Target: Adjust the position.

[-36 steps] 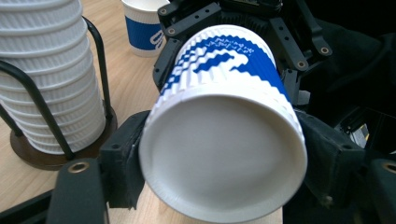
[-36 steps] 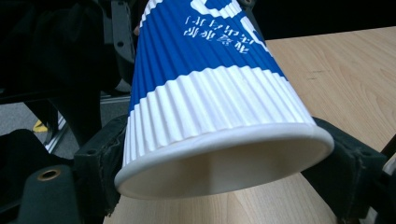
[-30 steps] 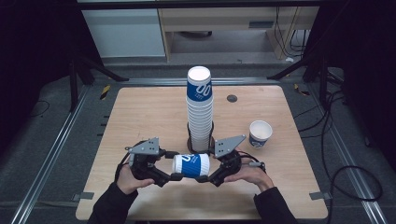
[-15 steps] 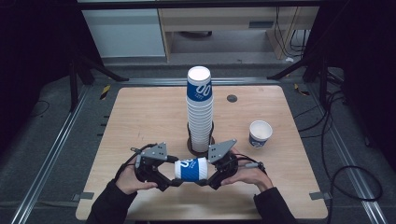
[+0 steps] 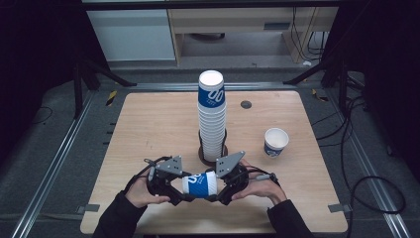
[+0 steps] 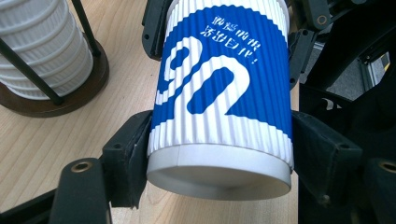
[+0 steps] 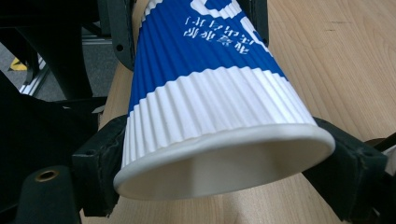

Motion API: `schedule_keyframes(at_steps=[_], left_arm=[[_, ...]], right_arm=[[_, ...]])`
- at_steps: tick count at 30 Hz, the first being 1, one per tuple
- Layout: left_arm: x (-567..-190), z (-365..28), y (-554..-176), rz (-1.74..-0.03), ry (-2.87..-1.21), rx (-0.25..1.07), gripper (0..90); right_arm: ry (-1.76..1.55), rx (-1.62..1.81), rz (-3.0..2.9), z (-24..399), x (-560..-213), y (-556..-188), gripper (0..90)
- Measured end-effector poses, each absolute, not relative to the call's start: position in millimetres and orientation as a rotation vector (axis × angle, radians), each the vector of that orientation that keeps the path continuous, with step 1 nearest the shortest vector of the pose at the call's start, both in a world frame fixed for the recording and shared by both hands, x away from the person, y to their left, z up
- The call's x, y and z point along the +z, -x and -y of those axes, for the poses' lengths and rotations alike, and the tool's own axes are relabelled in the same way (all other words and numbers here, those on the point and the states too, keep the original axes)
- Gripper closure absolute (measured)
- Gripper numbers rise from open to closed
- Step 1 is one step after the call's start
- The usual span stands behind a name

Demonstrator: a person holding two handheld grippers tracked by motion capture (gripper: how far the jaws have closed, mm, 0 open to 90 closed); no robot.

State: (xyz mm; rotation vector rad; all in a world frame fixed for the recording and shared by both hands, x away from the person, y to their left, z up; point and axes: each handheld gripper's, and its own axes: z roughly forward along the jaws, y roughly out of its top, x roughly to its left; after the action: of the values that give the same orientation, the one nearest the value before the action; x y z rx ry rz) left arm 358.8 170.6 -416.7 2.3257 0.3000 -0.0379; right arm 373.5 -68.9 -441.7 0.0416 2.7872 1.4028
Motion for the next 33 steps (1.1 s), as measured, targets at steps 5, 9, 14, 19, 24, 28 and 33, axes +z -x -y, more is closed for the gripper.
schedule_keyframes(at_steps=[5, 9, 14, 19, 24, 28, 33], left_arm=[[-416.4, -173.1, -359.8, -0.309, -2.311, -0.020, 26.5], [-414.1, -180.1, -361.9, -0.338, -2.275, 0.006, 26.9], [-411.2, -187.4, -364.1, -0.360, -2.229, 0.038, 27.3], [-409.9, -190.9, -365.4, -0.384, -2.206, 0.050, 27.4], [-406.0, -200.5, -367.9, -0.421, -2.134, 0.080, 27.6], [-398.4, -208.3, -366.7, -0.438, -2.039, 0.114, 27.6], [-391.3, -207.9, -361.9, -0.419, -1.961, 0.122, 27.6]], right_arm=[[-0.076, 1.419, -2.770, 69.2, -441.4, -374.8, 12.0], [-0.144, 1.495, -2.703, 76.4, -434.1, -378.5, 8.4], [-0.213, 1.591, -2.625, 89.8, -424.4, -382.5, 8.3], [-0.236, 1.595, -2.605, 95.1, -421.9, -383.8, 8.2], [-0.276, 1.642, -2.574, 99.7, -419.3, -385.9, 7.9], [-0.330, 1.711, -2.531, 105.9, -416.9, -389.1, 7.8], [-0.368, 1.805, -2.503, 108.9, -416.2, -391.8, 7.8]])
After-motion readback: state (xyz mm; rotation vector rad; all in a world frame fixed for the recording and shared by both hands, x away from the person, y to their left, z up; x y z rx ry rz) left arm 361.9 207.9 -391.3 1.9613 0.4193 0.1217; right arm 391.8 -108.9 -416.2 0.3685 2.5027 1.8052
